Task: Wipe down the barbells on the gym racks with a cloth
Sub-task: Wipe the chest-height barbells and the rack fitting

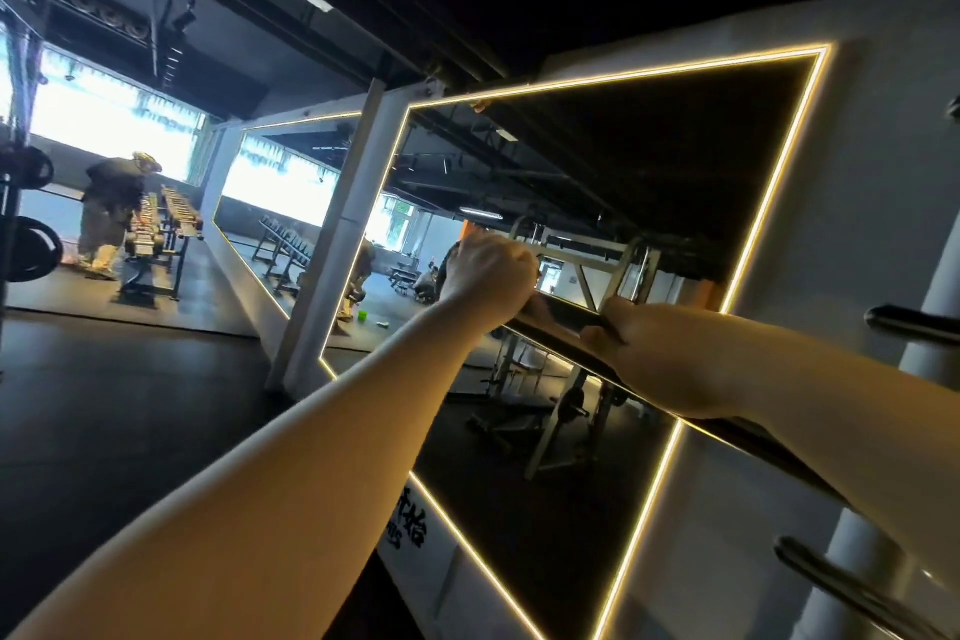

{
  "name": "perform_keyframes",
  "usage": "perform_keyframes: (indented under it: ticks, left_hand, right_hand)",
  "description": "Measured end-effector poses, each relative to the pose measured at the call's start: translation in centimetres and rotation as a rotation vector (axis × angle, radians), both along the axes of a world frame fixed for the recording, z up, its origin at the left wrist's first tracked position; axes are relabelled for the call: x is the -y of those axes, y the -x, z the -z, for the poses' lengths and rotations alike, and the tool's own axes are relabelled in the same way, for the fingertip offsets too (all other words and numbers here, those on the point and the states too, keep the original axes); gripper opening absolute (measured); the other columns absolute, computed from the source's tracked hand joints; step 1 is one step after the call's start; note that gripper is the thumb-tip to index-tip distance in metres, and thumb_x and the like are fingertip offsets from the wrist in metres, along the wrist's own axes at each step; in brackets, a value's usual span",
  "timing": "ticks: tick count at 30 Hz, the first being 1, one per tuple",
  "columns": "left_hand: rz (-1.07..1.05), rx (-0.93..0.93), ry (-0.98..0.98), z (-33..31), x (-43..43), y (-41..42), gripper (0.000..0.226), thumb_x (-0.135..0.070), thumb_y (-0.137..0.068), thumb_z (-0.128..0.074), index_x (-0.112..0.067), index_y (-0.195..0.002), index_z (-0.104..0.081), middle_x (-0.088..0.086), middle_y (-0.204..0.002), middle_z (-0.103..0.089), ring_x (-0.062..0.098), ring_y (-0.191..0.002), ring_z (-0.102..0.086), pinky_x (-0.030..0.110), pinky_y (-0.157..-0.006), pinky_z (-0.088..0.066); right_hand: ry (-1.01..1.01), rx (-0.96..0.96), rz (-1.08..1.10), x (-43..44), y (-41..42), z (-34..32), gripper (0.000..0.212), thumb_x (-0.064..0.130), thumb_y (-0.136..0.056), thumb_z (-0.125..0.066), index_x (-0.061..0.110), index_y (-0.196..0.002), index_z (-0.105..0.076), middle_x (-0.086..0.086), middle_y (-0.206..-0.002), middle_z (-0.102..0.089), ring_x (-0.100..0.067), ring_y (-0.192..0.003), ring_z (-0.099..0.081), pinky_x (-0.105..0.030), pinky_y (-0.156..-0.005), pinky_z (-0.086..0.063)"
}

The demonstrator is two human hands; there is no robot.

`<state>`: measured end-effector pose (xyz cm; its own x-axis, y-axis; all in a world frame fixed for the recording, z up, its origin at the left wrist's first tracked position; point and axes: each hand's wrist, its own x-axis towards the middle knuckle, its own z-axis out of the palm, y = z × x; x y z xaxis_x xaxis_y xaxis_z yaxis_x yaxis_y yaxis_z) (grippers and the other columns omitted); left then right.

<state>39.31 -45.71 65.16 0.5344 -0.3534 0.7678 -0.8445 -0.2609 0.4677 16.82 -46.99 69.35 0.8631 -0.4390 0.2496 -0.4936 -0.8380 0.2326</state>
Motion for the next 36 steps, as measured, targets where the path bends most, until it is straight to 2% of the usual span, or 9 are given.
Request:
perform_keyframes:
  ticks: [7, 12, 14, 17, 20, 24, 27, 31, 36]
  left_hand:
    - [0.513, 0.116, 0.117, 1.1, -2.9, 6.6, 0.025, -0.028, -0.107, -0.044, -0.025, -0.113, -0.067, -0.006, -0.112, -0.066, 0.006, -0.104, -0.056, 0.026, -0.094, -0.045]
    - [0.273, -0.032, 0.103, 0.5, -1.3, -2.3, 0.028, -0.039, -0.104, -0.044, -0.033, -0.082, -0.059, -0.002, -0.087, -0.065, 0.009, -0.076, -0.061, 0.028, -0.07, -0.054]
    - [0.192, -0.162, 0.164, 0.2, 0.2, -4.1, 0.029, -0.036, -0.103, -0.043, -0.026, -0.087, -0.065, 0.003, -0.093, -0.066, 0.013, -0.079, -0.062, 0.027, -0.069, -0.052]
    - [0.061, -0.331, 0.403, 0.9, 1.8, -2.1, 0.035, -0.036, -0.106, -0.035, -0.02, -0.108, -0.066, -0.003, -0.106, -0.056, 0.017, -0.097, -0.058, 0.04, -0.088, -0.053]
    - [0.215, -0.475, 0.777, 3.1, 2.1, 2.9, 0.035, -0.03, -0.109, -0.03, -0.021, -0.138, -0.046, -0.006, -0.13, -0.041, 0.02, -0.126, -0.045, 0.05, -0.113, -0.04]
    - [0.623, -0.848, 1.067, 7.2, 3.5, 8.7, 0.027, -0.034, -0.107, -0.035, -0.04, -0.133, -0.04, 0.007, -0.13, -0.049, 0.028, -0.116, -0.058, 0.049, -0.1, -0.053]
    - [0.656, -0.936, 1.042, 6.8, 3.7, 7.5, 0.024, -0.038, -0.107, -0.033, -0.032, -0.129, -0.042, 0.013, -0.117, -0.059, 0.027, -0.101, -0.065, 0.043, -0.088, -0.059]
    - [0.486, -1.136, 1.033, 3.6, 1.9, 1.5, 0.02, -0.028, -0.111, -0.029, -0.016, -0.12, -0.043, 0.006, -0.097, -0.057, 0.013, -0.074, -0.058, 0.021, -0.056, -0.046]
    - [0.323, -0.784, 0.811, 2.9, 0.6, -0.9, 0.027, -0.017, -0.108, -0.031, -0.031, -0.104, -0.054, 0.006, -0.115, -0.057, 0.016, -0.101, -0.056, 0.038, -0.091, -0.054]
  right_hand:
    - [-0.003, -0.027, -0.018, -0.4, 0.1, -0.1, 0.047, 0.048, -0.109, -0.027, 0.025, -0.149, -0.037, 0.002, -0.107, -0.066, -0.011, -0.097, -0.063, -0.031, -0.098, -0.046]
    - [0.017, -0.003, 0.012, -0.6, 0.2, 0.0, 0.041, 0.048, -0.109, -0.029, 0.025, -0.139, -0.043, 0.003, -0.09, -0.063, -0.01, -0.083, -0.063, -0.035, -0.088, -0.052]
    - [0.017, 0.008, 0.002, -0.5, 0.2, 0.1, 0.041, 0.048, -0.109, -0.03, 0.024, -0.138, -0.043, 0.002, -0.089, -0.063, -0.01, -0.081, -0.063, -0.034, -0.085, -0.051]
    - [-0.006, 0.016, 0.02, -0.3, 0.2, 0.0, 0.04, 0.048, -0.108, -0.032, 0.024, -0.138, -0.043, 0.002, -0.088, -0.063, -0.009, -0.08, -0.063, -0.034, -0.083, -0.051]
    - [-0.021, 0.016, 0.021, -0.5, 0.2, 0.0, 0.046, 0.048, -0.109, -0.031, 0.023, -0.147, -0.037, 0.002, -0.095, -0.063, -0.01, -0.085, -0.063, -0.035, -0.087, -0.05]
    - [-0.034, 0.008, 0.044, -0.8, 0.3, 0.0, 0.059, 0.051, -0.108, -0.026, 0.019, -0.158, -0.024, -0.009, -0.141, -0.055, -0.02, -0.123, -0.058, -0.039, -0.107, -0.043]
    - [-0.025, 0.003, 0.057, -1.1, 0.4, 0.0, 0.062, 0.052, -0.108, -0.024, 0.018, -0.16, -0.019, -0.011, -0.159, -0.039, -0.024, -0.142, -0.043, -0.041, -0.115, -0.034]
    - [-0.025, 0.003, 0.036, -1.3, 0.6, -0.1, 0.056, 0.05, -0.108, -0.025, 0.018, -0.155, -0.029, -0.01, -0.137, -0.056, -0.019, -0.121, -0.057, -0.039, -0.107, -0.043]
    - [0.011, 0.025, 0.012, -1.0, 0.6, 0.0, 0.051, 0.05, -0.108, -0.029, 0.019, -0.149, -0.036, -0.001, -0.12, -0.057, -0.016, -0.11, -0.058, -0.039, -0.103, -0.044]
